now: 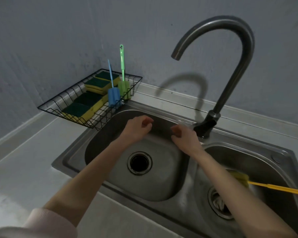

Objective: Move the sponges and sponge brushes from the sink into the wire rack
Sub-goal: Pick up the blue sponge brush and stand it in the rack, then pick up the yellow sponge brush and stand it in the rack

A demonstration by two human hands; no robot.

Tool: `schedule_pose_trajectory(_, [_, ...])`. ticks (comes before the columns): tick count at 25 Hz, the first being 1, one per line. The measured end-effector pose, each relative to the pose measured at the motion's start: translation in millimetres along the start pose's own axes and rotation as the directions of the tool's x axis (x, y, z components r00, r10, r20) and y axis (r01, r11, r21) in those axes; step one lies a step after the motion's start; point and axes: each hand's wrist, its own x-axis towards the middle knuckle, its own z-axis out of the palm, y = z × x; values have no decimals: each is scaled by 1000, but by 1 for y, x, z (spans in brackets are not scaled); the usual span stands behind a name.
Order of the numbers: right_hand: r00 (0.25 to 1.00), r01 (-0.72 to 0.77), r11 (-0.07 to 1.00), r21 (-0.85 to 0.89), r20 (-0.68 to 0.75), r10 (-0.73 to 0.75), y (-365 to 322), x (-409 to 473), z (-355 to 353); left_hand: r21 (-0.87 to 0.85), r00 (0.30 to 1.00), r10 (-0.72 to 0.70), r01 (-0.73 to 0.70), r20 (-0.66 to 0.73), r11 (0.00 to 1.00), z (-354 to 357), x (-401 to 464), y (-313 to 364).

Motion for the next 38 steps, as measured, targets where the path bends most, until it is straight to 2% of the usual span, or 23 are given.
schedule_pose_trajectory(7, [982, -189, 981, 42, -13, 190, 76, -41, -28, -34, 996, 32, -29, 84, 999, 65, -11, 38])
schedule_pose_trajectory(14, [927, -357, 926, 122, -78, 367, 137, -62, -50, -56, 965, 84, -73, 247, 996, 126, -5, 71])
schedule_pose_trajectory(18, [863, -478, 860, 181, -84, 497, 168, -71, -60, -69, 944, 87, -68, 320, 995, 168, -1, 86])
schedule_pose_trajectory(24, [769, -593, 742, 312, -53, 637, 211, -88, -68, -78, 866, 130, -105, 483, 991, 232, 5, 110])
schedule_pose_trajectory(28, [684, -682, 649, 337, -19, 729, 236, -95, -69, -10, 817, 133, -154, 562, 988, 268, 9, 116])
schedule_pose_trajectory(33, [614, -700, 525, 484, 31, 789, 254, -101, -64, 42, 789, 166, -235, 591, 971, 301, 11, 119])
schedule_pose_trajectory(38, [543, -670, 424, 609, 12, 840, 266, -95, -63, 143, 732, 87, -245, 676, 959, 328, 13, 114])
